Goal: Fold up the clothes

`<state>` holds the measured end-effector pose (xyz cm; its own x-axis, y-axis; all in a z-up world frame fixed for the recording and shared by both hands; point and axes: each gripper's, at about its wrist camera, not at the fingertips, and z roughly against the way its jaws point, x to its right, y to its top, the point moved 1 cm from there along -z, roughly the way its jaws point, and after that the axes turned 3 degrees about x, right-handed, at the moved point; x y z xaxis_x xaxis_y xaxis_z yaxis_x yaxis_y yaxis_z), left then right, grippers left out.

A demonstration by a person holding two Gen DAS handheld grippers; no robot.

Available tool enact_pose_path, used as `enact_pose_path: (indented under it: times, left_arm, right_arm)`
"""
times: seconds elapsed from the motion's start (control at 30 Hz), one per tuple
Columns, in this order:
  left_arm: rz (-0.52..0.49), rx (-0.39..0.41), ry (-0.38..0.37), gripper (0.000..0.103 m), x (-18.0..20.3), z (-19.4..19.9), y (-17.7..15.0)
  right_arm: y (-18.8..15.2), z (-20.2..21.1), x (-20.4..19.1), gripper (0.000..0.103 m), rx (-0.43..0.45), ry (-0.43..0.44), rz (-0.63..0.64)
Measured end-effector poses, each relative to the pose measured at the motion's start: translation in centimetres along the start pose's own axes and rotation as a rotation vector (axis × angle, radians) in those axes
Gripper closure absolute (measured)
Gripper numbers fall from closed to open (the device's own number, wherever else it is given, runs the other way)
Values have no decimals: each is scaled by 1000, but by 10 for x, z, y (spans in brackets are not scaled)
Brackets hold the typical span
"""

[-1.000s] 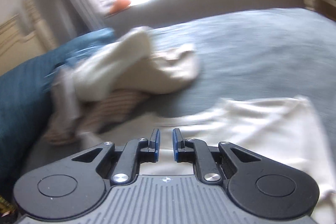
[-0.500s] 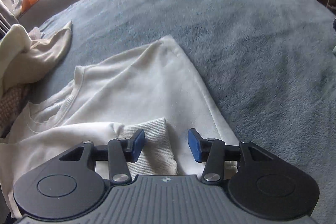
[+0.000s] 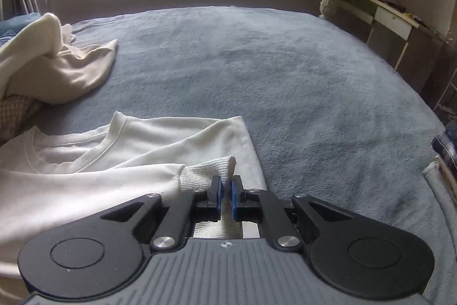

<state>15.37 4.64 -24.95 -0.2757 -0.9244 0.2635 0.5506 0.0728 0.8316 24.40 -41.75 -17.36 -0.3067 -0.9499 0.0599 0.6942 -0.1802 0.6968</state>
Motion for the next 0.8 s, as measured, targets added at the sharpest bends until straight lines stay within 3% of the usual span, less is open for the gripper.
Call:
enact_pose_path:
  times: [0.1,0.27,0.33,0.4,0.47,0.57,0.8]
  left_arm:
    - [14,-17,-14,47,-1,2,2]
    - [89,-53,-73,47,-9,9,7]
    - [94,-68,-76,47,-10,8,5]
    - [65,-73,-64,47,-6,8,3]
    - [33,-77,-52,47,-2,8,1]
    - [23,-94,-49,47,-1,10,1]
    - [71,-158,-142,47,-2,27,4]
  right_arm:
    - [-7,-11,0,97,-10,-41,15]
    - [-9,4,10,97,69,-70,-64]
    - [-11,1,17,97,61,-87,-87]
    - [-22,-11,19,96,0,-109,-77]
    - [-33,-21,17,96,-53,-113,-46]
    - [-38,-16,19,96,-31,-105,-62]
    - [-38,9,29,96,19,-82,-92]
